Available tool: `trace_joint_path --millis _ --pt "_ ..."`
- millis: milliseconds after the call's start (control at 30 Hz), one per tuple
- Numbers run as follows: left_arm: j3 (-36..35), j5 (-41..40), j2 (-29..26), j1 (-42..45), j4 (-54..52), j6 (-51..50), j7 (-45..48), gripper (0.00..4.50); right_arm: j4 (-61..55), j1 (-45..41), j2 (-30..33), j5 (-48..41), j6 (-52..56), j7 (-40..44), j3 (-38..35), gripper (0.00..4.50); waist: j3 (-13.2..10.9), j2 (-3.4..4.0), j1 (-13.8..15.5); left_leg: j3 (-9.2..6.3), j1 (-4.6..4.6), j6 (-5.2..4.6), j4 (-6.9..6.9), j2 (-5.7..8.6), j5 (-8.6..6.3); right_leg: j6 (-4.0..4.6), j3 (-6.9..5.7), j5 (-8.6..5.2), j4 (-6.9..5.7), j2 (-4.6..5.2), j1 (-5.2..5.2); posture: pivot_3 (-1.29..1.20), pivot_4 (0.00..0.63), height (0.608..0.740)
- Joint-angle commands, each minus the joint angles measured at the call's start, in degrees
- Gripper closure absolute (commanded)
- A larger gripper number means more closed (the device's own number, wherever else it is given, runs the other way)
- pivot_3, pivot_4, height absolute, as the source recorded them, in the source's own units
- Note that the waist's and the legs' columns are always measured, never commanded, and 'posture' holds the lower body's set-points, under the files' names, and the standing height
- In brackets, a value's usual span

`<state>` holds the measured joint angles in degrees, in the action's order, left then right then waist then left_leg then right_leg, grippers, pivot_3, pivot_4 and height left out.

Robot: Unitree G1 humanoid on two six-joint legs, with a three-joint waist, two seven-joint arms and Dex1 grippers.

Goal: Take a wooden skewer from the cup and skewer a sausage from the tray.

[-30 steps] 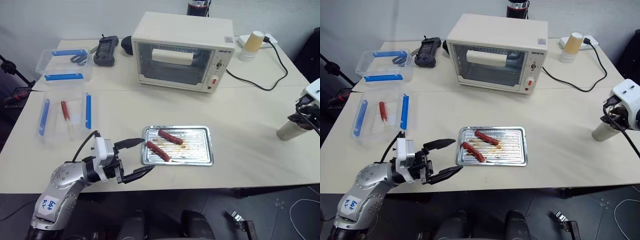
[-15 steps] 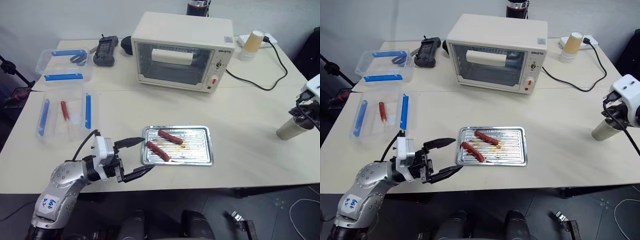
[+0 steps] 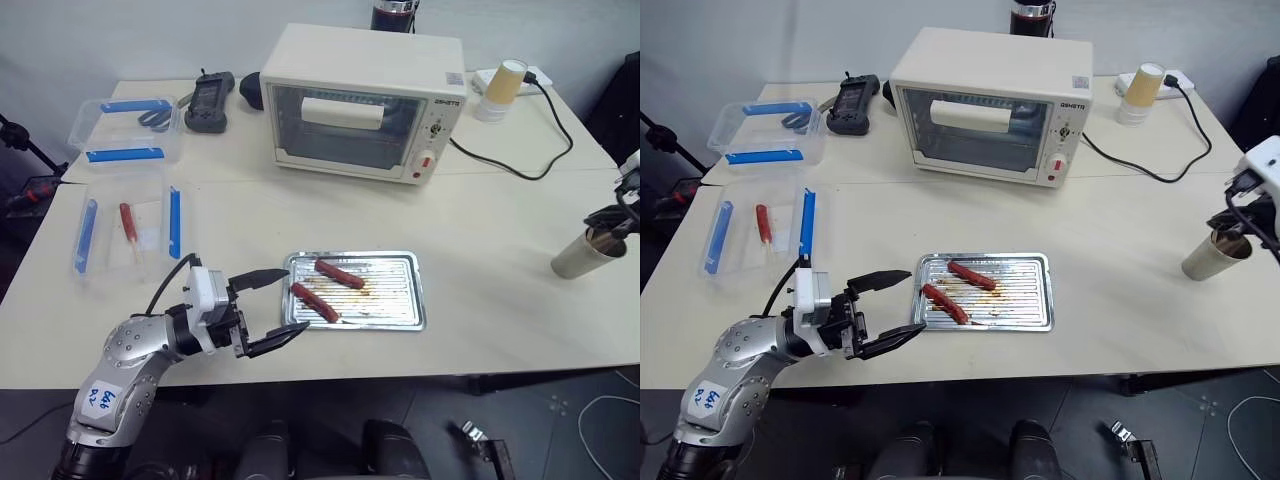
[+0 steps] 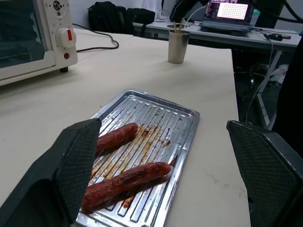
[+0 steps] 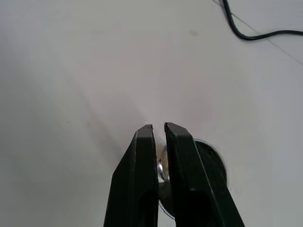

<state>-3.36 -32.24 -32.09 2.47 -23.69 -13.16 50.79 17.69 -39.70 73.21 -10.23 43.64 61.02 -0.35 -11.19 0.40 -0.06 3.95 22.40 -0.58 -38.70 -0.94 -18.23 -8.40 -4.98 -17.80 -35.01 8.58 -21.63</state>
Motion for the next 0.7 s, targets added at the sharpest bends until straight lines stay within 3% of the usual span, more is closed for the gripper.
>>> trace_joint_path --millis 33,133,333,700 --pt "-0.85 -0.14 -0.14 -0.86 -1.14 0.87 0.18 0.00 -1.47 -1.12 0.92 0.33 -2.00 -0.43 -2.69 4.10 0.01 0.02 -0.01 0.00 -0.01 0.00 0.01 0.00 0.00 0.00 -0.01 0.00 0.00 -0.01 0.00 0.00 0.150 0.740" --pt "-0.94 -0.18 -0.06 -1.39 -1.51 0.81 -0.06 0.00 -2.27 -1.10 1.08 0.40 -3.11 -0.35 -2.73 3.57 0.01 0.02 -0.01 0.00 0.00 0.00 -0.01 0.00 0.00 0.00 0.00 0.00 0.01 0.00 0.00 0.00 0.150 0.740" --pt "-0.60 -0.09 0.21 -1.34 -1.41 0.86 -0.33 0.00 -1.63 -0.13 1.43 1.85 -6.86 -1.21 -2.24 1.61 0.01 0.02 0.05 0.00 0.01 0.00 -0.06 0.00 0.00 0.00 0.00 0.00 0.00 0.00 0.00 0.00 0.150 0.740" --pt "-0.02 0.27 0.58 -0.43 -0.63 0.99 -0.19 0.00 5.36 -0.33 0.41 5.73 -8.84 -0.14 0.62 1.61 0.01 0.02 0.01 0.08 0.01 0.00 -0.07 0.00 0.00 0.00 -0.01 0.00 -0.01 0.00 0.01 0.00 0.150 0.740"
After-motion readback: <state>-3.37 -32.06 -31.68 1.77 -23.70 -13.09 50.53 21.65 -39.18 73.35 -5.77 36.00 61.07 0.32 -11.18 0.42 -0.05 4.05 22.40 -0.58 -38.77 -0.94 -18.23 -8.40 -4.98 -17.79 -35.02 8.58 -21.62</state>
